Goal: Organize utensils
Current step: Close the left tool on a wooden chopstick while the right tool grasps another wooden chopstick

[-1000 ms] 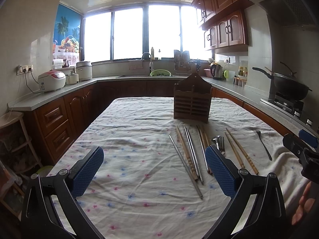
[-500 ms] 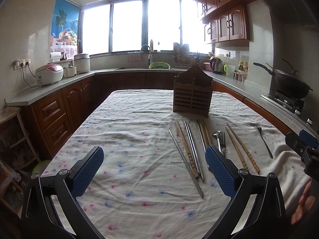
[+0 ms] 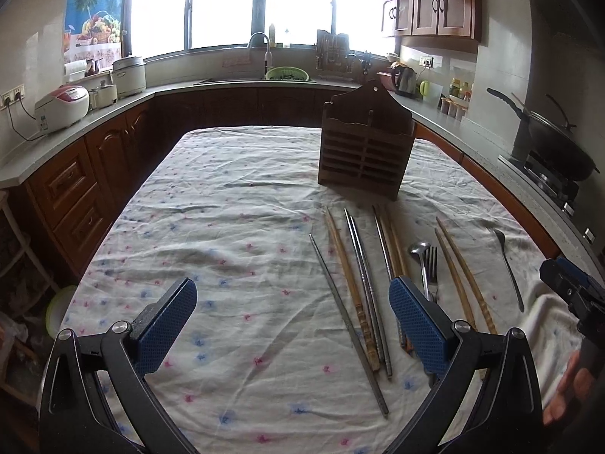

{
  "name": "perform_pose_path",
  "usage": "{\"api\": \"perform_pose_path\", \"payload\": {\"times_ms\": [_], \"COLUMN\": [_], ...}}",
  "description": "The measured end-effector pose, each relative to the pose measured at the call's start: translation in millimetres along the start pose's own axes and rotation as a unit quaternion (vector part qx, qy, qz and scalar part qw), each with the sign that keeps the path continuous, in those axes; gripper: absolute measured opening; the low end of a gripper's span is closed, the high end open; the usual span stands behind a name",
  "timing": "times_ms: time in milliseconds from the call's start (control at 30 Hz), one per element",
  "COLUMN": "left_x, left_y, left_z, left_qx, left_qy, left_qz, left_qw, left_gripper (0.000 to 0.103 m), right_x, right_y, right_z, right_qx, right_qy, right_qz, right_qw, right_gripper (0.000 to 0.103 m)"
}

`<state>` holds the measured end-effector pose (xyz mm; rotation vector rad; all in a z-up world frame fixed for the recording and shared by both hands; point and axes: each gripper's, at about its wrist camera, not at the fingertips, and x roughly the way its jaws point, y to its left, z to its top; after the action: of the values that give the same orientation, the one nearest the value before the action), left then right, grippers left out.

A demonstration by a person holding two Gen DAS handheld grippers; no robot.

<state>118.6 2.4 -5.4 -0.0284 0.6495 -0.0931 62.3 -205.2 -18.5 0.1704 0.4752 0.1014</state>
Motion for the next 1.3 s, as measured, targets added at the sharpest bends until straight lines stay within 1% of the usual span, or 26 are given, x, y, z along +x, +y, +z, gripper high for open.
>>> {"api": "perform_pose_path", "payload": {"times_ms": [100, 133, 200, 233, 367, 433, 500, 567, 633, 700, 767, 833, 933, 1000, 1067, 1133, 1233, 1300], "left_x": [18.0, 24.5, 39.6, 47.2, 79.2, 95.1, 111.8, 127.9, 142.9, 158.2, 171.5, 182.8, 196.8, 204.1, 210.9, 218.0, 218.9, 219.1], "left_y": [-4.7, -6.1, -7.5, -8.0, -12.0, -16.2, -20.8, -24.5, -27.8, -30.3, -33.2, -37.1, -40.7, -42.5, -44.4, -46.7, -54.0, -59.5], "left_z": [12.8, 16.6, 25.3, 29.4, 43.7, 50.0, 56.2, 61.1, 65.6, 69.5, 72.6, 74.5, 75.4, 74.7, 73.2, 70.6, 69.9, 68.7], "left_qx": [0.011, 0.013, 0.013, 0.013, 0.019, 0.025, 0.031, 0.036, 0.037, 0.039, 0.042, 0.051, 0.055, 0.058, 0.060, 0.063, 0.080, 0.089], "left_qy": [0.016, 0.023, 0.040, 0.047, 0.078, 0.091, 0.103, 0.117, 0.128, 0.141, 0.152, 0.162, 0.175, 0.184, 0.196, 0.207, 0.200, 0.194], "left_qz": [-0.003, -0.004, -0.011, -0.015, -0.024, -0.030, -0.031, -0.036, -0.041, -0.042, -0.045, -0.044, -0.041, -0.043, -0.046, -0.046, -0.035, -0.032], "left_qw": [0.9998, 0.9997, 0.9991, 0.9987, 0.9964, 0.9951, 0.9937, 0.9919, 0.9902, 0.9883, 0.9864, 0.9846, 0.9822, 0.9802, 0.9778, 0.9752, 0.9759, 0.9764], "left_gripper": [0.102, 0.101, 0.098, 0.095, 0.086, 0.084, 0.081, 0.074, 0.070, 0.066, 0.060, 0.058, 0.056, 0.048, 0.037, 0.033, 0.033, 0.030], "right_x": [16.8, 23.2, 35.8, 43.6, 75.1, 90.0, 104.0, 118.5, 133.1, 147.3, 159.0, 169.6, 185.0, 195.4, 204.0, 210.1, 214.8, 217.0], "right_y": [-8.1, -11.1, -15.7, -18.1, -25.2, -28.7, -31.6, -35.1, -38.4, -41.7, -43.6, -45.6, -46.9, -48.0, -50.0, -49.5, -44.4, -39.3], "right_z": [11.3, 15.4, 23.2, 27.1, 37.7, 42.6, 46.7, 50.0, 53.1, 54.6, 55.8, 56.9, 55.2, 52.7, 50.1, 49.0, 48.8, 49.0], "right_qx": [0.013, 0.018, 0.023, 0.025, 0.031, 0.035, 0.038, 0.042, 0.045, 0.048, 0.046, 0.044, 0.036, 0.031, 0.032, 0.025, 0.006, -0.011], "right_qy": [0.016, 0.022, 0.033, 0.041, 0.071, 0.084, 0.097, 0.110, 0.123, 0.136, 0.148, 0.159, 0.178, 0.192, 0.204, 0.212, 0.214, 0.216], "right_qz": [0.004, 0.005, 0.004, 0.002, 0.001, -0.001, -0.002, -0.003, -0.005, -0.003, -0.005, -0.007, -0.013, -0.019, -0.022, -0.026, -0.034, -0.042], "right_qw": [1.000, 1.000, 0.999, 0.999, 0.997, 0.996, 0.995, 0.993, 0.991, 0.990, 0.988, 0.986, 0.983, 0.981, 0.978, 0.977, 0.976, 0.975], "right_gripper": [0.090, 0.088, 0.078, 0.076, 0.058, 0.052, 0.044, 0.040, 0.038, 0.033, 0.031, 0.031, 0.023, 0.018, 0.016, 0.015, 0.015, 0.016]}}
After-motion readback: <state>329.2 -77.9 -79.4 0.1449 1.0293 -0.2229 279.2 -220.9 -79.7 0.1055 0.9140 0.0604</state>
